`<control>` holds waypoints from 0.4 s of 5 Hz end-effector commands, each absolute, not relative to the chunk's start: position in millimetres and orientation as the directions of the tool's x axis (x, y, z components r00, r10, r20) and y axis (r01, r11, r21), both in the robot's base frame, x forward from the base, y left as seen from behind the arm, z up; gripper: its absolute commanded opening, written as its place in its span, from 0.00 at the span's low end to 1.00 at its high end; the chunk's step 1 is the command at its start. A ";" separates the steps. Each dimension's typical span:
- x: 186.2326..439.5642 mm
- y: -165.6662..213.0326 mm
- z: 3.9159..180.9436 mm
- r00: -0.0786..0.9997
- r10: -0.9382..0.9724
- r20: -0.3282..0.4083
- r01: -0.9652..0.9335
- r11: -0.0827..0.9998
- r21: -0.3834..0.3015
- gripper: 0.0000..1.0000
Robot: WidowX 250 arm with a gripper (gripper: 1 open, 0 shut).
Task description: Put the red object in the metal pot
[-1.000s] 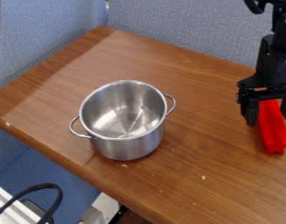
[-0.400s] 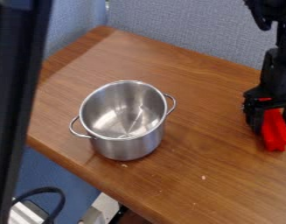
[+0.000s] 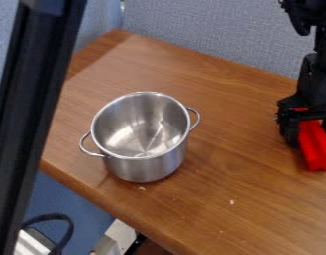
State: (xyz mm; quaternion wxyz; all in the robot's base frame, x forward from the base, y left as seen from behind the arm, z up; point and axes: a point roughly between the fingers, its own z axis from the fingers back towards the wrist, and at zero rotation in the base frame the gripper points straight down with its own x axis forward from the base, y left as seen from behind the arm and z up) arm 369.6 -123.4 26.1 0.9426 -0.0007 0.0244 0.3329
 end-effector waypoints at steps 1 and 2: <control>369.3 -117.7 50.6 0.783 0.622 -0.011 -0.622 0.783 -0.020 1.00; 372.7 -112.7 48.2 0.784 0.621 -0.014 -0.621 0.784 -0.019 1.00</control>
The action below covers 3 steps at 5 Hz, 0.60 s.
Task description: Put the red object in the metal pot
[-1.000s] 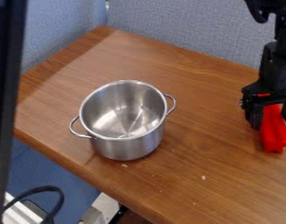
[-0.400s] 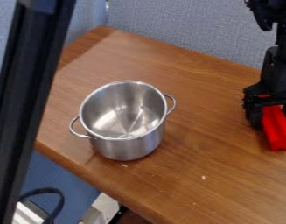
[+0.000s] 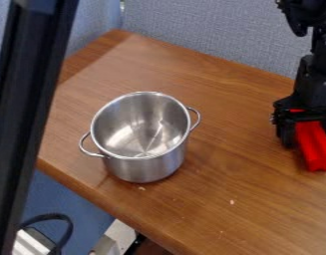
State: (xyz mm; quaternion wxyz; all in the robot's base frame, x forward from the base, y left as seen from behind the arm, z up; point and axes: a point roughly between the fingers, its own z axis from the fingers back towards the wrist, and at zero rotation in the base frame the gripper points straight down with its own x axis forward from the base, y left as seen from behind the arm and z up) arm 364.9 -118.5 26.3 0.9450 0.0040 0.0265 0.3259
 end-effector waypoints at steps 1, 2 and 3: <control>376.1 -107.8 45.4 0.784 0.620 -0.018 -0.620 0.784 -0.017 1.00; 371.9 -105.2 53.8 0.752 0.659 -0.026 -0.659 0.752 -0.016 1.00; 368.8 -103.1 61.0 0.717 0.696 -0.046 -0.697 0.717 -0.021 1.00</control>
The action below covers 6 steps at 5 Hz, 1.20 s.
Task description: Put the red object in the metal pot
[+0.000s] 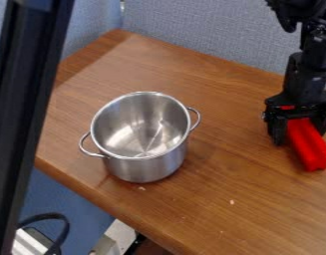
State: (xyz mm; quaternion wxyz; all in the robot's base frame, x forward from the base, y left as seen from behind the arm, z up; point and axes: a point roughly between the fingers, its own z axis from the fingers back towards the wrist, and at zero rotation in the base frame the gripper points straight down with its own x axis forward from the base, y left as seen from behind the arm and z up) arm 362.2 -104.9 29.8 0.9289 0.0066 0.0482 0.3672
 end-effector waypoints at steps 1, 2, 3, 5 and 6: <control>363.0 -101.0 65.3 0.694 0.717 -0.067 -0.720 0.694 -0.028 1.00; 358.4 -100.7 65.0 0.668 0.738 -0.089 -0.743 0.668 -0.038 0.00; 352.6 -98.1 71.7 0.645 0.758 -0.095 -0.764 0.644 -0.041 0.00; 352.4 -97.5 75.7 0.665 0.738 -0.115 -0.745 0.665 -0.049 0.00; 352.6 -99.0 69.3 0.627 0.771 -0.112 -0.779 0.625 -0.053 0.00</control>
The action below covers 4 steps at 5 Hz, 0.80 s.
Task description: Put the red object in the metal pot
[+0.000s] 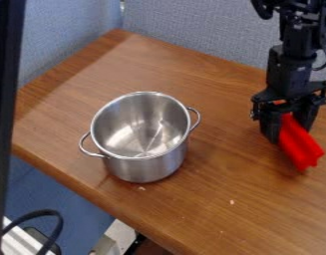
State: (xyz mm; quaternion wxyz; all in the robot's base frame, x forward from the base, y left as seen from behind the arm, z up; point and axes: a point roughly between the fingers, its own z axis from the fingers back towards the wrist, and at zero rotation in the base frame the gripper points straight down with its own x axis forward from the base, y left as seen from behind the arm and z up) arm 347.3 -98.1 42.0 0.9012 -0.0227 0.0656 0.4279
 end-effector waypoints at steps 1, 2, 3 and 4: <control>352.8 -99.4 66.7 0.595 0.796 -0.114 -0.804 0.592 -0.062 0.00; 354.6 -92.0 63.2 0.598 0.793 -0.112 -0.801 0.595 -0.068 0.00; 356.2 -84.7 59.6 0.601 0.792 -0.109 -0.799 0.597 -0.072 0.00; 356.2 -85.9 58.4 0.619 0.778 -0.105 -0.785 0.614 -0.075 0.00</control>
